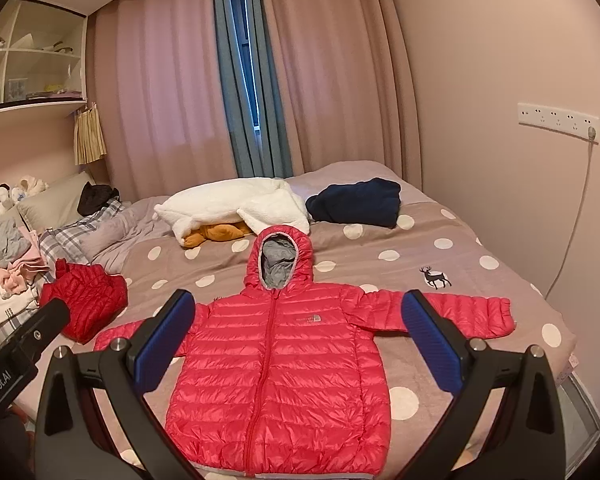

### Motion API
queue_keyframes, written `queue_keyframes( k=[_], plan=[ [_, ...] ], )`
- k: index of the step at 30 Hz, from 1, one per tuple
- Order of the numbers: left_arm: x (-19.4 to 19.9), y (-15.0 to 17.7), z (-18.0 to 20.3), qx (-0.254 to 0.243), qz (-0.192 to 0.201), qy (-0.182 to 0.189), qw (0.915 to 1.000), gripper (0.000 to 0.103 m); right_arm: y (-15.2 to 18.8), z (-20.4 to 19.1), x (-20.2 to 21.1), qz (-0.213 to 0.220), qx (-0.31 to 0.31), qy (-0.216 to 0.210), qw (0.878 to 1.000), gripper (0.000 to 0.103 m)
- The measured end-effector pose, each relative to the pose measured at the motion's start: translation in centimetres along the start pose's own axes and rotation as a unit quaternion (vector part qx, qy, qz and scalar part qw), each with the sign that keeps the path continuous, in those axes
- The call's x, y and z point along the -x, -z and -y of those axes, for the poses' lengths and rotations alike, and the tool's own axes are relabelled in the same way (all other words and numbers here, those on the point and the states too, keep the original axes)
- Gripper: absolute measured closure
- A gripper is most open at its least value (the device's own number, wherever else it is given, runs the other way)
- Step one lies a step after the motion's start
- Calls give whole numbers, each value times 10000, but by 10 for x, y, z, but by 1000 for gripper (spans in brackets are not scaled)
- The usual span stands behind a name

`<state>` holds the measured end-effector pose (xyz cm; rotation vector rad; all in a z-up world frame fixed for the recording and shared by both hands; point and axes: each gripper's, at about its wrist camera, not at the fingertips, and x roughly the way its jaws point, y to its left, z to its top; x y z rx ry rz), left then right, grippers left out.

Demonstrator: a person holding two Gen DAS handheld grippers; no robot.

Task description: Fold large clothes

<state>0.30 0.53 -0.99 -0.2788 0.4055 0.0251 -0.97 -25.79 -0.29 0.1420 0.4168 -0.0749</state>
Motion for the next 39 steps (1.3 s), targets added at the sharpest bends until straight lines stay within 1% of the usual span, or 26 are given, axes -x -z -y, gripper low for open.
queue_keyframes(
  k=[6, 10, 14, 25, 34, 39],
  plan=[
    [2, 0, 2, -5, 59, -16, 10000, 0, -1, 1, 5, 57, 31, -16, 10000, 0],
    [7, 1, 1, 17, 101, 49, 9999, 0, 1, -1, 12, 133, 51, -46, 9999, 0],
    [12, 2, 1, -17, 163, 8, 9999, 0, 2, -2, 17, 175, 54, -64, 9998, 0],
    [18, 5, -3, 9, 215, 125, 9997, 0, 6, -8, 20, 153, 59, -151, 9998, 0],
    [18, 7, -4, 12, 205, 63, 9998, 0, 10, -10, 20, 119, 58, -171, 9998, 0],
    [19, 6, -3, 3, 188, 103, 9998, 0, 11, -9, 20, 126, 61, -156, 9998, 0]
  ],
)
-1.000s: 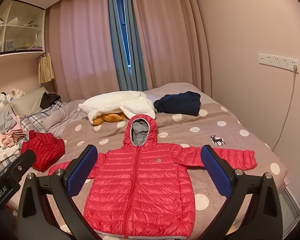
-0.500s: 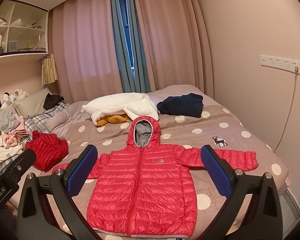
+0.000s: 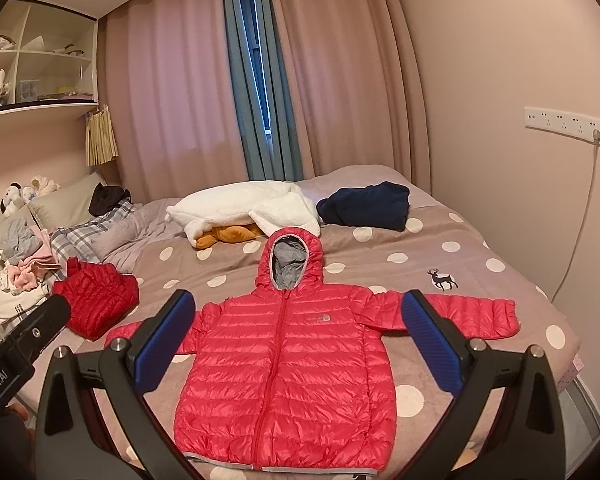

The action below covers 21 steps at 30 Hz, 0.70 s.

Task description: Fold large clothes

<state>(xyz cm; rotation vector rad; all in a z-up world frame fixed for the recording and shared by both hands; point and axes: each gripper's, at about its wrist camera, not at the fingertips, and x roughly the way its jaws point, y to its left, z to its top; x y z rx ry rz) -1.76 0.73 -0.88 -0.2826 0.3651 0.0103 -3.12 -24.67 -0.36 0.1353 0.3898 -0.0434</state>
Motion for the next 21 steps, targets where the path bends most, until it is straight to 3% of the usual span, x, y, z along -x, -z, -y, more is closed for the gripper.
queue_keyframes(
  k=[21],
  plan=[
    [11, -2, 1, -26, 62, -43, 10000, 0, 2, 9, 15, 5, -44, -115, 9999, 0]
  ],
)
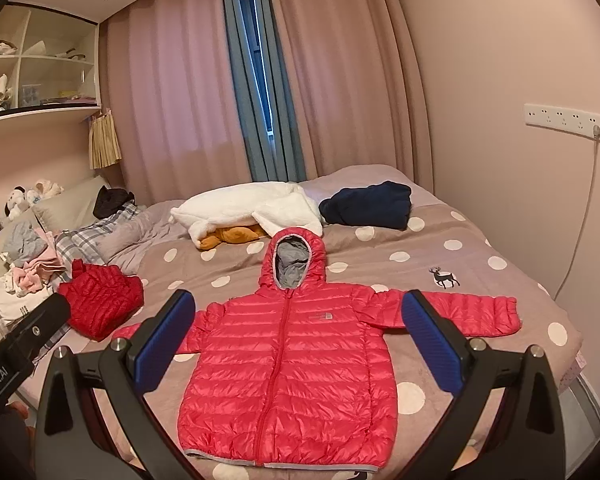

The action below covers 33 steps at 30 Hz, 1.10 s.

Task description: Fold large clothes

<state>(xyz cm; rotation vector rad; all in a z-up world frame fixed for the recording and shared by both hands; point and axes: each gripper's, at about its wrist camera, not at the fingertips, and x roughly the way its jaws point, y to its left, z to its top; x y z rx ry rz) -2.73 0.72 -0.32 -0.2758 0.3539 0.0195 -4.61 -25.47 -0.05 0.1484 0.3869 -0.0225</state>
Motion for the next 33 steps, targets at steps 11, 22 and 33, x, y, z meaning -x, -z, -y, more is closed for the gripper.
queue_keyframes(
  k=[11, 22, 33],
  plan=[
    [6, 0, -2, 105, 107, 105, 9998, 0, -4, 9, 8, 72, -104, 7, 9999, 0],
    [-54, -6, -33, 590, -79, 45, 9982, 0, -13, 23, -44, -75, -313, -79, 9995, 0],
    [-203, -4, -153, 1609, -529, -736, 9828, 0, -22, 94, -174, -565, -626, 236, 9962, 0]
  ],
)
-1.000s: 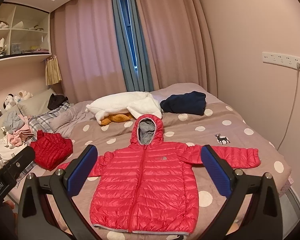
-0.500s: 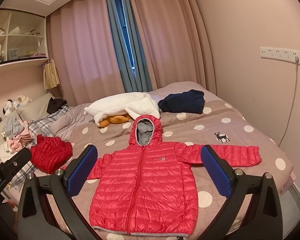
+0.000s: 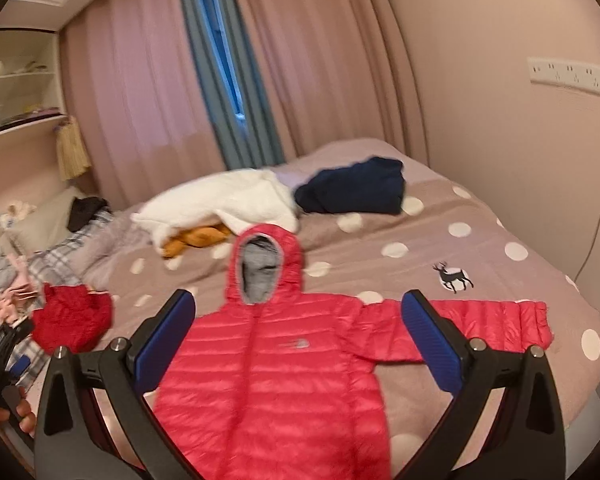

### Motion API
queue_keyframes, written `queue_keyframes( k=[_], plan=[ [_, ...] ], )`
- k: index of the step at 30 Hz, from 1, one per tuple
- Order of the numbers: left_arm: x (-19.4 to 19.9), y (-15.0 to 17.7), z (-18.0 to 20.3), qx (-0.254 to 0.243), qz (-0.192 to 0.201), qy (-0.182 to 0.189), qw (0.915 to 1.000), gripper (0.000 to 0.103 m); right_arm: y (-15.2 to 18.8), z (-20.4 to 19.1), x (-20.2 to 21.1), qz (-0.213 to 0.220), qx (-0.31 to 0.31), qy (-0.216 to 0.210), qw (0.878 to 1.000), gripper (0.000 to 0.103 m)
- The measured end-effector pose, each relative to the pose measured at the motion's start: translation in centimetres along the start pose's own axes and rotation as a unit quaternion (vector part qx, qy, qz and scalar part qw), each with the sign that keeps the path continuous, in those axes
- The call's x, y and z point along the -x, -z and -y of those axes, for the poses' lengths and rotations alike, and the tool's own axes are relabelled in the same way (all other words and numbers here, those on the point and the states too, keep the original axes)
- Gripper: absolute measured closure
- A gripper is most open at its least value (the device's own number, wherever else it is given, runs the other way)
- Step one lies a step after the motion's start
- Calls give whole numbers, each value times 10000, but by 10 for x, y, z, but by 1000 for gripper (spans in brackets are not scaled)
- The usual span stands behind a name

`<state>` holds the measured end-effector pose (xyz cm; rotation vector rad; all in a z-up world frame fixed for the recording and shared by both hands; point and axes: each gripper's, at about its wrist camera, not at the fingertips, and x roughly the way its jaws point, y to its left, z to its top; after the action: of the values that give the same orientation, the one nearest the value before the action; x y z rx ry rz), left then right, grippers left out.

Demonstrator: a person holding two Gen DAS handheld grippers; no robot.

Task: Fold large clothes
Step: 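Grasp the jacket sleeve cuffs with the left and right grippers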

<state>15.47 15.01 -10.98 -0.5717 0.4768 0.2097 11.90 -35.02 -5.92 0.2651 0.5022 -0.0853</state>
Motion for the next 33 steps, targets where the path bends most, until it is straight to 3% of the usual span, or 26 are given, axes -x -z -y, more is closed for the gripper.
queue_keyframes(
  k=[6, 9, 12, 15, 17, 18, 20, 22, 24, 27, 29, 31, 33],
  plan=[
    [-90, 8, -91, 848, -737, -518, 9923, 1, 10, 100, -79, -661, -1030, 443, 9915, 1],
    [-119, 16, -131, 1165, -965, -1008, 9833, 2, 22, 147, -99, -861, -1193, 1212, 9817, 2],
    [-136, 23, -168, 1557, -1026, -1118, 9761, 3, 32, 185, -105, -983, -1505, 1681, 9692, 2],
    [-158, 28, -198, 2251, -1203, -866, 9630, 9, 45, 223, -103, -954, -2012, 1860, 9570, 2],
    [-178, 34, -210, 2614, -1466, -355, 9534, 9, 52, 242, -98, -943, -2259, 2097, 9466, 2],
    [-183, 36, -213, 2710, -1540, -289, 9497, 9, 54, 249, -98, -924, -2330, 2164, 9436, 2],
    [-186, 37, -211, 2780, -1310, -290, 9512, 9, 61, 262, -90, -878, -2561, 2290, 9350, 2],
    [-196, 32, -207, 2808, -1242, 73, 9517, 11, 67, 273, -85, -793, -2737, 2286, 9309, 2],
    [-210, 31, -200, 2897, -1309, 369, 9474, 18, 76, 282, -78, -724, -3025, 2334, 9213, 3],
    [-227, 24, -197, 2713, -1296, 213, 9535, 39, 91, 297, -73, -630, -3498, 2333, 9051, 3],
    [-231, 22, -199, 2701, -1198, -56, 9553, 68, 100, 305, -71, -577, -3829, 2230, 8946, 3],
    [-231, 28, -210, 2937, -979, -268, 9505, 81, 106, 307, -72, -516, -3980, 2188, 8894, 5],
    [-229, 36, -219, 3201, -786, -179, 9440, 87, 113, 309, -72, -413, -4107, 2206, 8837, 7]
  ],
)
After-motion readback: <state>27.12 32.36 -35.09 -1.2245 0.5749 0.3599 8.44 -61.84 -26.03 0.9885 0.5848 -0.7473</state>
